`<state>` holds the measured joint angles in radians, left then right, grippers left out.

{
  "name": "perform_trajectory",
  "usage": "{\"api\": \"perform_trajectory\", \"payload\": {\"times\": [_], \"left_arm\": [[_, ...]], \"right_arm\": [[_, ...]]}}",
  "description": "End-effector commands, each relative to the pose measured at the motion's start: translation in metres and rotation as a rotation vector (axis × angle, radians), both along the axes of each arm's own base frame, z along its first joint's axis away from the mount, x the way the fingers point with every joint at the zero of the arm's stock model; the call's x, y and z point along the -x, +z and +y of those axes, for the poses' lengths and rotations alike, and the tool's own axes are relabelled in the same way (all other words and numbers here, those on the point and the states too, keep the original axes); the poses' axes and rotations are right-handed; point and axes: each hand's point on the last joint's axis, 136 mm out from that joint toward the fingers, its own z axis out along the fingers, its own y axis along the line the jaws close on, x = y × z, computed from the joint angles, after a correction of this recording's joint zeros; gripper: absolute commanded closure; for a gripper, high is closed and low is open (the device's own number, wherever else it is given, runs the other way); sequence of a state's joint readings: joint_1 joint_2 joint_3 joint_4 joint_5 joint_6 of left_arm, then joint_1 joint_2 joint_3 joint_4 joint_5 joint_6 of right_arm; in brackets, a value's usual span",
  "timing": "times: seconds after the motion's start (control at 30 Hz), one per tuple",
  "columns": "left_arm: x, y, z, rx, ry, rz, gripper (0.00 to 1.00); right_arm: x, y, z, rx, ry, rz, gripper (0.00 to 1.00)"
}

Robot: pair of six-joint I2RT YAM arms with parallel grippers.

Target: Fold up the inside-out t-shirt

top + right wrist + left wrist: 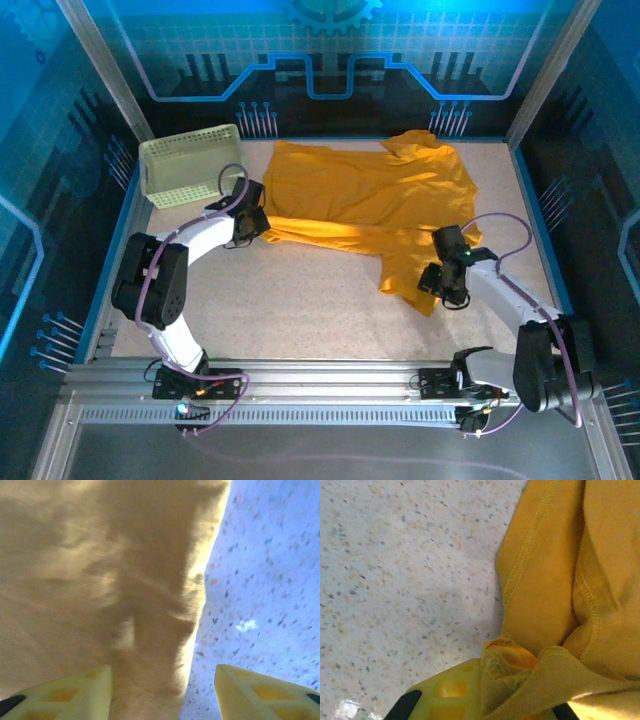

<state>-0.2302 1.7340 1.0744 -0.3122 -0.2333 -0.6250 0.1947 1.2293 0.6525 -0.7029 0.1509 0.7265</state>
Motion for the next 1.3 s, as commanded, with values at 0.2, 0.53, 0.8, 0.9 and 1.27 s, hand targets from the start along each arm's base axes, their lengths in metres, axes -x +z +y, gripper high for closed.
{"api": "perform_trajectory", "payload": {"times": [0.2, 0.53, 0.8, 0.9, 1.27], "left_arm": [[0.001, 0.004, 0.01, -0.007, 0.013, 0.007, 0.97], [0.01, 0.003, 0.007, 0.017, -0.008, 0.007, 0.96], [0.013, 0.007, 0.001, 0.042, -0.035, -0.001, 0.93], [0.016, 0.008, 0.003, 0.034, -0.036, -0.006, 0.91], [0.013, 0.01, 0.005, 0.014, -0.039, -0.011, 0.88]], "right_arm": [[-0.004, -0.023, 0.027, -0.044, 0.003, 0.039, 0.62], [-0.079, -0.003, 0.014, 0.078, 0.079, -0.02, 0.82], [-0.123, 0.009, -0.001, 0.109, 0.097, -0.025, 0.58], [-0.102, 0.013, -0.006, 0.1, 0.085, -0.024, 0.54], [-0.016, -0.004, -0.008, -0.047, -0.026, -0.013, 0.54]]}}
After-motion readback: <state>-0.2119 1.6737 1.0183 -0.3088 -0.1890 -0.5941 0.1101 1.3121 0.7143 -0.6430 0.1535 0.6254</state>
